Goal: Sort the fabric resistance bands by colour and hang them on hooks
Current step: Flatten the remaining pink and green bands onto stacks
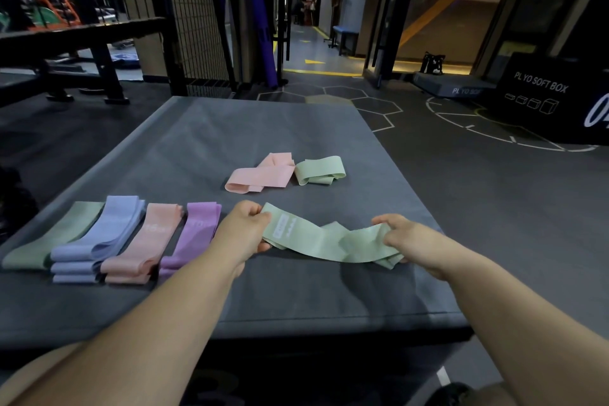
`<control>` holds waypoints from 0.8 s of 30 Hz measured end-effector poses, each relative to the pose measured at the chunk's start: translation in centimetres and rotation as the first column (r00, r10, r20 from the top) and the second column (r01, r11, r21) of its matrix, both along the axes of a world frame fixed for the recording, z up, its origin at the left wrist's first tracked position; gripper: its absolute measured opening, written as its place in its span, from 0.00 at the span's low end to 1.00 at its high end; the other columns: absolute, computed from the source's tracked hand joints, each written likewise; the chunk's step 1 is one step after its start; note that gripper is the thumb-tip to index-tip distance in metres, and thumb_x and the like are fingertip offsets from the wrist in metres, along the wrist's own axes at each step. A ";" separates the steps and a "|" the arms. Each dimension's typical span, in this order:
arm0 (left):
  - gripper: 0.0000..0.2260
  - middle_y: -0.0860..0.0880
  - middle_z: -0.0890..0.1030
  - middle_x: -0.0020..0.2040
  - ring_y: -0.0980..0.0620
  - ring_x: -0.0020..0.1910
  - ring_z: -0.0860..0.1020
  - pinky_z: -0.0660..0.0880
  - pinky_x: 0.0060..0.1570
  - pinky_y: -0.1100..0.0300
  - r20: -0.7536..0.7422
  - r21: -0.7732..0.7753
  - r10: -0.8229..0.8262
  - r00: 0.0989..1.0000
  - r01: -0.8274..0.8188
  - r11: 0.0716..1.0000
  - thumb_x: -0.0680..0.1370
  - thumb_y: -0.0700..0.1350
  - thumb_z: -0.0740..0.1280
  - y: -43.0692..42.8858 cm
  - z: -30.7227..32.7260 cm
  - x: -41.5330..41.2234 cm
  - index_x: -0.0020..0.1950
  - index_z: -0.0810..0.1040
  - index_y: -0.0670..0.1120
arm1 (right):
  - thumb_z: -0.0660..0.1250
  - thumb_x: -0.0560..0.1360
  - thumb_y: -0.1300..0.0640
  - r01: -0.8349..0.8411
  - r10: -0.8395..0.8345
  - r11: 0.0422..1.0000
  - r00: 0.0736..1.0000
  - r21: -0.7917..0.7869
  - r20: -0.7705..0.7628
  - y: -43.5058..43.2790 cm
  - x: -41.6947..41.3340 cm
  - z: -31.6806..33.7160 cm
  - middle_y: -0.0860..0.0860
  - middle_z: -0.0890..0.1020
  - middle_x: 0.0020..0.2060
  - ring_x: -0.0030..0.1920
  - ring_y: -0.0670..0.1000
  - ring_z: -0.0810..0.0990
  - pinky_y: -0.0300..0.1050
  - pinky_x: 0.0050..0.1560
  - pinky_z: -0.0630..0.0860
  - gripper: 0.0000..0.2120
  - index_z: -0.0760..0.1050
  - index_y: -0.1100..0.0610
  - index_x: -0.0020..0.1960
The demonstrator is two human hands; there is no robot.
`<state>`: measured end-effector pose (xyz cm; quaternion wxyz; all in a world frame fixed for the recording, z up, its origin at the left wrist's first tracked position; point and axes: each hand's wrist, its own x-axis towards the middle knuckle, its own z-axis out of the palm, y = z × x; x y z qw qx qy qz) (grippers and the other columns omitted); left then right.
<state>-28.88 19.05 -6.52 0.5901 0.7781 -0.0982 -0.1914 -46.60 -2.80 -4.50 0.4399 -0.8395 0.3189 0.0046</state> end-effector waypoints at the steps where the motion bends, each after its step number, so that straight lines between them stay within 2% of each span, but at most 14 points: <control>1: 0.03 0.46 0.82 0.48 0.47 0.49 0.81 0.79 0.41 0.55 0.024 0.014 0.002 1.000 -0.002 1.000 0.78 0.45 0.63 0.1 0.0 0.0 0.45 0.74 0.50 | 0.60 0.77 0.58 0.000 0.000 0.999 1.000 -0.042 -0.013 -0.2 -0.2 -0.2 0.51 0.77 0.54 0.53 0.54 0.78 0.47 0.50 0.76 0.18 0.69 0.45 0.65; 3: 0.03 0.48 0.81 0.44 0.47 0.45 0.78 0.76 0.45 0.54 0.107 0.048 0.003 0.994 -0.008 0.999 0.77 0.45 0.65 0.3 0.0 0.0 0.44 0.75 0.49 | 0.66 0.75 0.59 0.021 -0.020 0.997 1.000 -0.070 0.016 -0.5 -0.5 -0.4 0.50 0.79 0.53 0.54 0.53 0.80 0.48 0.55 0.77 0.20 0.69 0.46 0.65; 6: 0.04 0.51 0.78 0.39 0.50 0.41 0.73 0.68 0.42 0.57 0.179 0.069 0.008 0.984 -0.020 0.997 0.77 0.45 0.67 0.5 0.4 -0.3 0.42 0.75 0.49 | 0.70 0.72 0.63 0.039 -0.038 0.999 0.997 -0.003 0.068 -0.7 -0.7 -0.4 0.50 0.82 0.51 0.52 0.50 0.82 0.42 0.53 0.78 0.20 0.73 0.51 0.62; 9: 0.04 0.50 0.80 0.41 0.49 0.44 0.77 0.72 0.46 0.54 0.158 0.052 0.006 0.987 -0.015 0.999 0.77 0.45 0.67 0.5 0.6 -0.4 0.42 0.76 0.49 | 0.71 0.71 0.65 0.061 -0.061 0.998 0.994 0.009 0.085 -0.9 -0.6 -0.4 0.52 0.84 0.49 0.50 0.52 0.83 0.43 0.52 0.78 0.16 0.78 0.55 0.58; 11: 0.04 0.49 0.82 0.44 0.47 0.46 0.78 0.75 0.49 0.52 0.137 0.053 0.003 0.991 -0.011 0.999 0.77 0.45 0.66 0.5 0.6 -0.4 0.43 0.76 0.49 | 0.71 0.71 0.66 0.083 -0.086 0.996 0.992 0.036 0.097 -1.1 -0.6 -0.4 0.53 0.85 0.48 0.49 0.52 0.83 0.43 0.51 0.79 0.14 0.80 0.54 0.55; 13: 0.03 0.47 0.82 0.46 0.48 0.45 0.78 0.76 0.41 0.55 0.127 0.041 0.007 0.992 -0.012 0.999 0.78 0.45 0.64 0.5 0.6 -0.4 0.44 0.75 0.49 | 0.69 0.72 0.67 0.100 -0.108 0.992 0.989 0.077 0.097 -1.2 -0.5 -0.4 0.54 0.85 0.46 0.46 0.53 0.83 0.44 0.47 0.78 0.12 0.80 0.55 0.53; 15: 0.03 0.46 0.82 0.47 0.50 0.41 0.77 0.71 0.34 0.60 0.121 0.026 0.013 0.993 -0.016 1.000 0.79 0.44 0.63 0.5 0.6 -0.4 0.47 0.75 0.47 | 0.66 0.74 0.67 0.140 -0.156 0.980 0.982 0.141 0.106 -1.2 -0.4 -0.3 0.56 0.84 0.44 0.43 0.53 0.82 0.44 0.41 0.78 0.10 0.79 0.58 0.53; 17: 0.03 0.45 0.81 0.47 0.51 0.37 0.75 0.69 0.32 0.61 0.123 0.020 0.012 0.992 -0.015 1.000 0.79 0.44 0.62 0.5 0.5 -0.3 0.49 0.75 0.46 | 0.64 0.76 0.67 0.176 -0.201 0.967 0.972 0.184 0.123 -1.2 -0.2 -0.2 0.56 0.82 0.44 0.42 0.53 0.82 0.43 0.38 0.78 0.09 0.76 0.60 0.54; 20: 0.04 0.44 0.82 0.47 0.50 0.35 0.74 0.68 0.32 0.60 0.116 0.026 0.012 0.993 -0.015 1.000 0.79 0.44 0.62 0.5 0.4 -0.2 0.50 0.75 0.45 | 0.62 0.77 0.66 0.200 -0.227 0.963 0.964 0.183 0.138 -1.2 0.0 -0.2 0.55 0.80 0.45 0.42 0.52 0.80 0.44 0.40 0.77 0.08 0.74 0.58 0.54; 24: 0.04 0.45 0.83 0.46 0.46 0.40 0.78 0.70 0.38 0.58 0.112 0.044 -0.004 0.994 0.000 0.999 0.79 0.45 0.63 0.5 0.0 0.0 0.50 0.75 0.47 | 0.63 0.76 0.65 0.211 -0.228 0.971 0.960 0.112 0.163 -1.5 0.2 -0.5 0.56 0.79 0.45 0.43 0.54 0.78 0.47 0.40 0.75 0.07 0.72 0.55 0.50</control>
